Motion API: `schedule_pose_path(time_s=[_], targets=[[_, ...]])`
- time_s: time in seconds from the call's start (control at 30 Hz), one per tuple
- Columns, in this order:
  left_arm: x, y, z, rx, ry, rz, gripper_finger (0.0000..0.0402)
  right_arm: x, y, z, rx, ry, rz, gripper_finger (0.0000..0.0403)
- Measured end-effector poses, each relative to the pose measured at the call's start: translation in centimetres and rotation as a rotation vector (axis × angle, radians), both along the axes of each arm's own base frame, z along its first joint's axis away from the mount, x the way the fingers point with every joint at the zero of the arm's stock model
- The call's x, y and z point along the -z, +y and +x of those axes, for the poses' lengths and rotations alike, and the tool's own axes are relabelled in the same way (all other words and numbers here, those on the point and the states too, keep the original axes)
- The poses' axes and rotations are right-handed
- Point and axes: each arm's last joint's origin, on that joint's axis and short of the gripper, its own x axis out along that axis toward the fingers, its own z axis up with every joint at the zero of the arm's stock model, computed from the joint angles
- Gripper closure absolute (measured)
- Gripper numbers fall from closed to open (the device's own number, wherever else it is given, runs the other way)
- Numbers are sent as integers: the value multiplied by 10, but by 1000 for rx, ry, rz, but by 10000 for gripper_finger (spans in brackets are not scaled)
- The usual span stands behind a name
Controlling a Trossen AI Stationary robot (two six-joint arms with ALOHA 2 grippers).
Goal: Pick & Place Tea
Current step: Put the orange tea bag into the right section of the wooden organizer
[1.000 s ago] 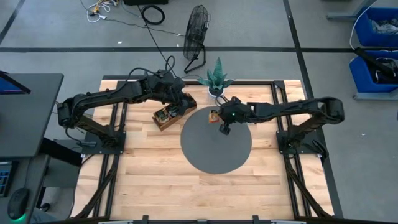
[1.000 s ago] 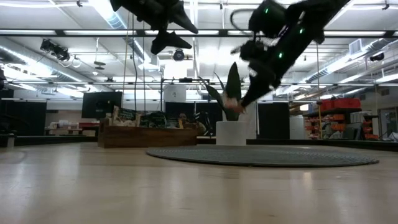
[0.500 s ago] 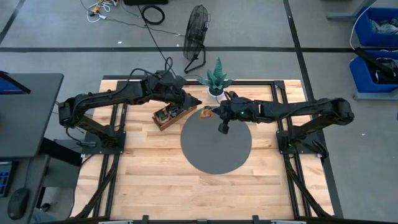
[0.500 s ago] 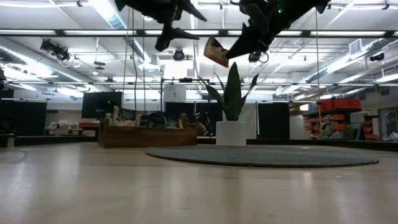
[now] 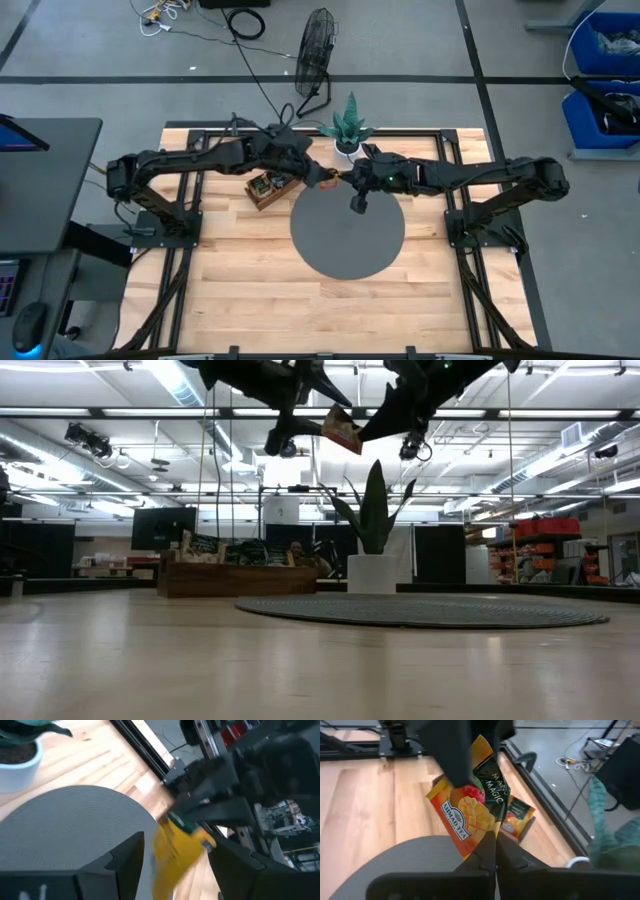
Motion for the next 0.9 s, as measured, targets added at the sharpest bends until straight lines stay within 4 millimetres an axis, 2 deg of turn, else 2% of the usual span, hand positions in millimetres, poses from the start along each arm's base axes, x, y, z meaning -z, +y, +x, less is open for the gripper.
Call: schedule_pose_path(time_s=[0.2,0.33,0.5,0.6,0.73,0.9], targets=[[0,1,0,-12,0,15,222,0,3,0,-15,4,3,403],[0,1,0,-6,1,28,279,0,3,0,-12,3,4,403],[0,0,0,7,3,46,375,0,3,0,-13,3,4,403],[0,0,0,14,5,59,393,1,3,0,-13,7,4,397],[0,0,0,18,2,63,397,0,4,-4,-49,25,27,358],[-4,0,-2,25,-10,88,398,-13,5,-20,-24,-8,80,276]])
